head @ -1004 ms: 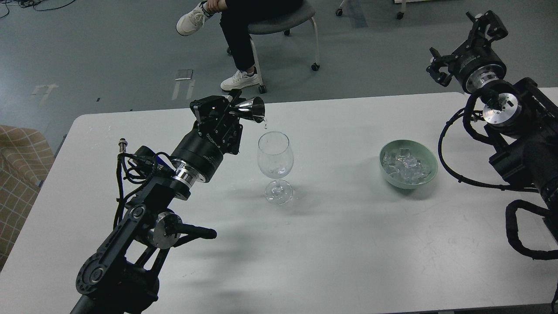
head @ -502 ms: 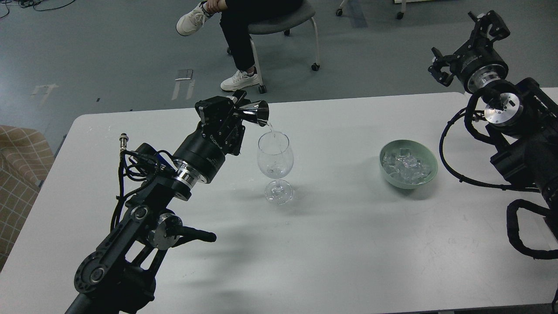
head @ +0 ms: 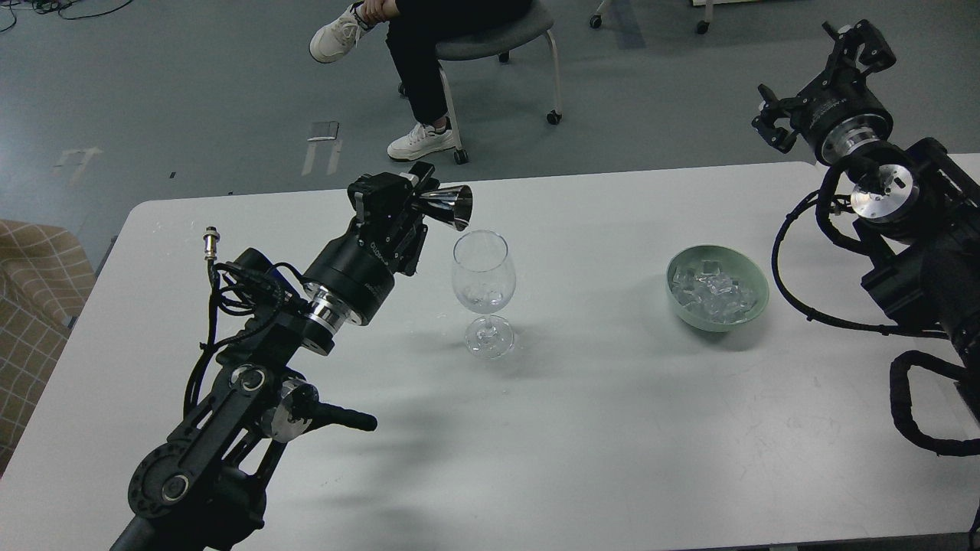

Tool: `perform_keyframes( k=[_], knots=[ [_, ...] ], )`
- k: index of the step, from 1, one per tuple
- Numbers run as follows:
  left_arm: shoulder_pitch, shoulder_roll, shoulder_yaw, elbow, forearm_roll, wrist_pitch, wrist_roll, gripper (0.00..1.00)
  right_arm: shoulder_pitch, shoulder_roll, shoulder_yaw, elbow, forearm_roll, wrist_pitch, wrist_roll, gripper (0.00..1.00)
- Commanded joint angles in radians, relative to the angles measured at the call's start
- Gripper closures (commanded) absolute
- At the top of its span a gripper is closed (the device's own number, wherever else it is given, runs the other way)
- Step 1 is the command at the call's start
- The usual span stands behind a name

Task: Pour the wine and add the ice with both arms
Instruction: 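Tilt the held jigger over the wine glass to pour, then carry the jigger back with the left gripper and lower it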

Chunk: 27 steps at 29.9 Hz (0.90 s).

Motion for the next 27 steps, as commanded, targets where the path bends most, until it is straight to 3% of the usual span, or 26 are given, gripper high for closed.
perform_keyframes(
  k=[1,9,14,27],
  knots=[
    [-0.014,0.0,0.013,0.0,0.021,0.0,0.0,0.98,0.0,0.001,0.0,0.001,0.0,0.0,0.0,0.0],
    [-0.026,0.051,0.039,0.0,0.052,0.0,0.0,0.98,0.0,0.001,0.0,0.0,0.0,-0.001,0.001,0.0],
    [-0.041,0.069,0.039,0.0,0.058,0.0,0.003,0.98,-0.008,0.001,-0.004,0.003,0.0,0.003,0.031,0.0],
    [-0.09,0.076,0.063,0.0,0.06,-0.003,0.009,0.98,-0.008,0.009,-0.012,0.006,0.0,0.008,0.029,0.0]
  ],
)
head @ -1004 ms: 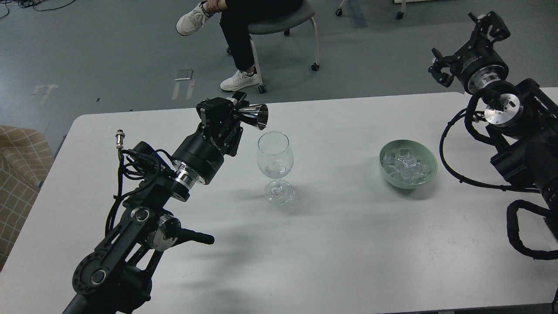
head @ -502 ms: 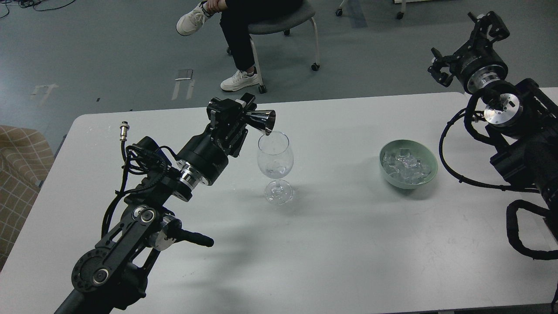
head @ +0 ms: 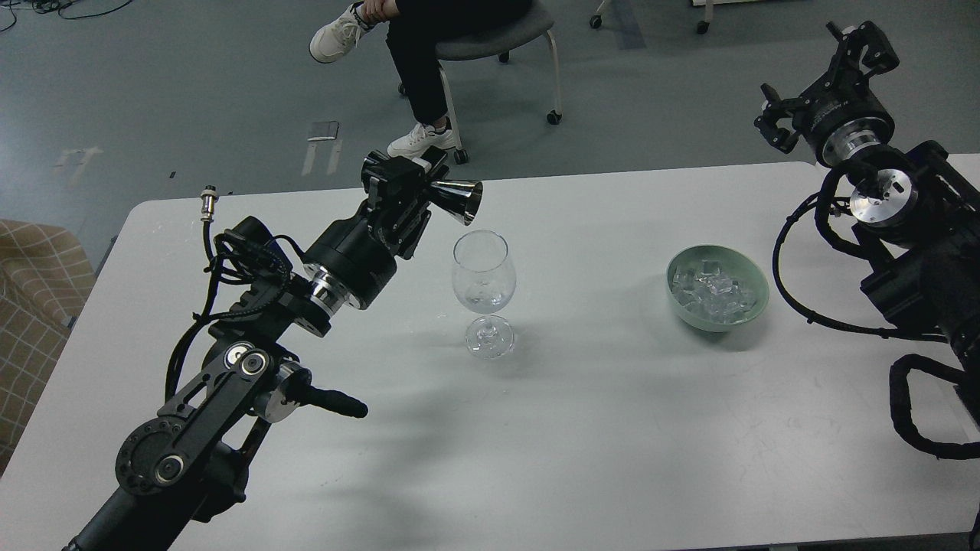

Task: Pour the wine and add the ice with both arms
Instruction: 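Carry the jigger back with the left gripper and lower it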

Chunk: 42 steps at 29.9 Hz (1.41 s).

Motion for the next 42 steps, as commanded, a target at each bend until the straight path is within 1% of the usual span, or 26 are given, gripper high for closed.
perform_keyframes(
  k=[1,6,11,17,23,27,28,29,30,33,35,37,38,41,42],
  knots=[
    [-0.004,0.002,0.003,0.0,0.0,-0.001,0.002,0.98,0.002,0.009,-0.005,0.001,0.0,0.001,-0.001,0.0],
    [-0.009,0.019,0.013,0.0,-0.014,-0.003,-0.003,0.97,0.004,0.005,-0.005,0.001,0.0,0.001,-0.001,0.0],
    [0.007,0.02,-0.018,-0.002,-0.054,-0.003,-0.009,0.97,0.005,-0.001,-0.005,0.001,0.0,0.001,-0.003,0.0],
    [0.021,0.0,-0.082,-0.006,-0.294,0.008,-0.007,0.97,0.007,-0.002,-0.007,0.001,-0.002,0.001,-0.006,0.0],
    [0.036,0.005,-0.202,0.006,-0.517,0.003,-0.007,0.97,-0.001,-0.002,-0.008,0.0,-0.002,-0.004,-0.006,0.0],
    [0.039,0.009,-0.289,0.099,-0.638,-0.008,-0.007,0.96,-0.004,-0.004,-0.01,-0.002,-0.005,-0.01,-0.007,0.0],
    [0.039,0.009,-0.305,0.118,-0.664,-0.014,-0.007,0.96,-0.004,-0.004,-0.01,-0.003,-0.005,-0.01,-0.007,0.0],
    [0.039,0.009,-0.341,0.161,-0.72,-0.033,-0.006,0.96,-0.003,-0.004,-0.022,-0.003,-0.006,-0.01,-0.007,0.0],
    [0.039,0.009,-0.342,0.161,-0.721,-0.034,-0.006,0.96,-0.003,-0.004,-0.022,-0.003,-0.006,-0.01,-0.007,0.0],
    [0.037,0.008,-0.42,0.315,-0.888,-0.119,-0.006,0.96,0.008,-0.004,-0.114,-0.002,-0.006,-0.02,-0.007,0.0],
    [0.033,0.005,-0.452,0.388,-0.978,-0.142,-0.003,0.96,0.014,-0.004,-0.14,-0.002,-0.006,-0.036,-0.007,0.0],
    [0.024,0.003,-0.478,0.434,-1.053,-0.149,-0.001,0.96,0.016,-0.004,-0.146,0.0,-0.006,-0.048,-0.007,0.0],
    [0.015,0.005,-0.495,0.486,-1.115,-0.15,-0.001,0.96,0.019,-0.004,-0.149,0.0,-0.006,-0.054,-0.009,0.0],
    [-0.021,0.0,-0.498,0.61,-1.184,-0.166,-0.009,0.96,0.031,-0.002,-0.152,-0.002,-0.006,-0.06,-0.009,0.0],
    [-0.025,0.0,-0.498,0.629,-1.186,-0.173,-0.009,0.96,0.031,-0.002,-0.152,-0.002,-0.006,-0.062,-0.009,0.0]
  ],
)
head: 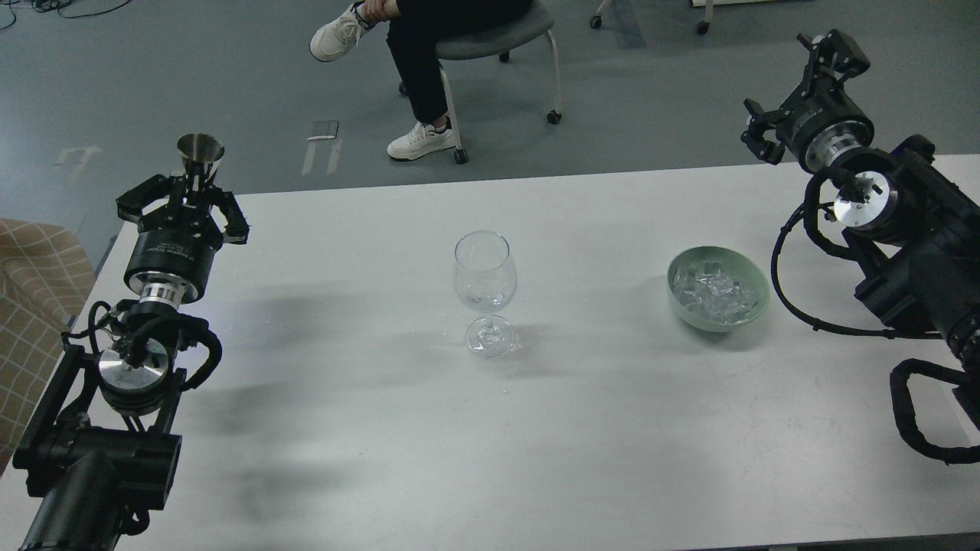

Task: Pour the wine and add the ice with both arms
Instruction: 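Carry the jigger back with the left gripper and lower it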

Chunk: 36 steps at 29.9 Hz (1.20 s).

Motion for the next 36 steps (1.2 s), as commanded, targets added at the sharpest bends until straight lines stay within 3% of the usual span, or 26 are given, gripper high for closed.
perform_keyframes(
  k=[1,9,11,12,13,16,19,33,36],
  knots=[
    [-0.029,-0.001,-0.004,0.107,-0.044,-0.028,-0.004,0.96,0.006,0.001,-0.005,-0.001,0.0,-0.007,0.0,0.0],
    [-0.102,-0.011,0.011,0.242,-0.042,-0.045,-0.004,0.96,0.006,0.0,-0.067,-0.001,0.0,-0.016,0.001,0.0],
    [-0.115,-0.023,0.014,0.303,-0.042,-0.059,-0.004,0.89,0.006,0.0,-0.067,-0.001,0.0,-0.016,0.001,0.0],
    [-0.121,-0.036,0.014,0.317,-0.044,-0.061,-0.004,0.74,0.006,0.0,-0.067,-0.001,0.0,-0.016,0.001,0.0],
    [-0.121,-0.047,0.014,0.32,-0.041,-0.061,-0.01,0.68,0.006,0.0,-0.067,-0.001,0.0,-0.016,0.001,0.0],
    [-0.124,-0.058,0.014,0.328,-0.042,-0.061,-0.044,0.64,0.006,0.0,-0.069,-0.001,0.0,-0.016,0.001,0.0],
    [-0.141,-0.067,0.014,0.358,-0.044,-0.059,-0.047,0.56,0.001,0.0,-0.069,-0.001,0.0,-0.016,0.001,0.0],
    [-0.156,-0.083,0.014,0.398,-0.044,-0.048,-0.05,0.55,0.003,0.0,-0.069,-0.001,0.0,-0.016,0.003,0.0],
    [-0.156,-0.084,0.016,0.397,-0.041,-0.044,-0.069,0.55,0.003,0.0,-0.069,-0.001,0.0,-0.016,0.003,0.0]
  ],
)
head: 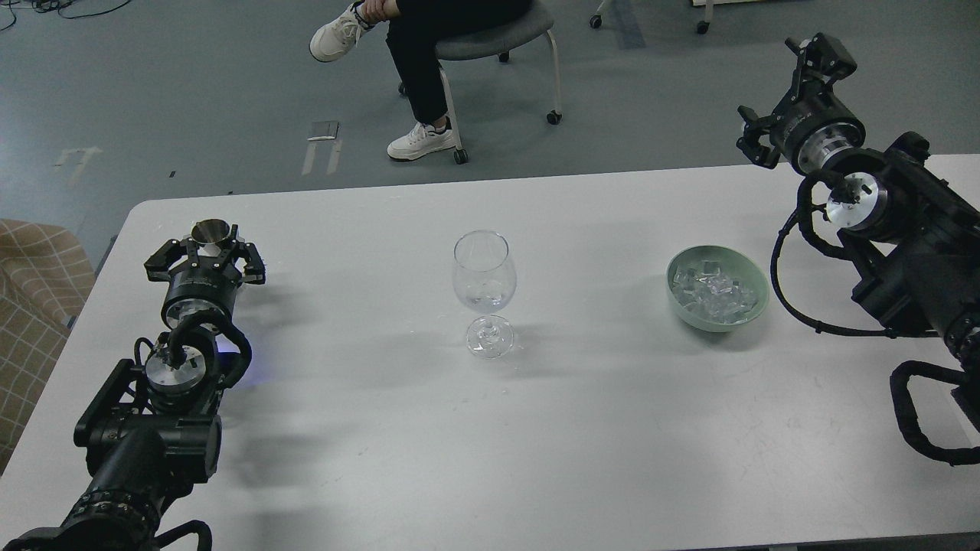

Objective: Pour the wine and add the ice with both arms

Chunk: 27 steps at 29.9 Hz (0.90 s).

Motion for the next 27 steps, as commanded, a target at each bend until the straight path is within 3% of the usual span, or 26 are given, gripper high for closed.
perform_keyframes(
  k=[1,7,14,27],
  knots=[
    [0.0,-0.003,0.001,-0.003,0.006,0.003,-0.019,0.55,0.0,0.0,0.0,0.0,0.0,0.0,0.0,0.0],
    [-0.011,-0.008,0.001,-0.012,0.008,0.003,-0.022,0.53,0.002,0.003,-0.005,0.002,0.0,0.0,0.0,0.0],
    [-0.011,-0.014,0.001,-0.011,0.005,0.005,-0.019,0.4,0.003,0.002,-0.005,0.0,0.0,0.002,0.0,0.0],
    [-0.038,-0.003,0.001,-0.012,0.006,0.007,-0.021,0.4,0.0,0.0,-0.005,0.002,0.0,0.002,0.0,0.0]
  ],
)
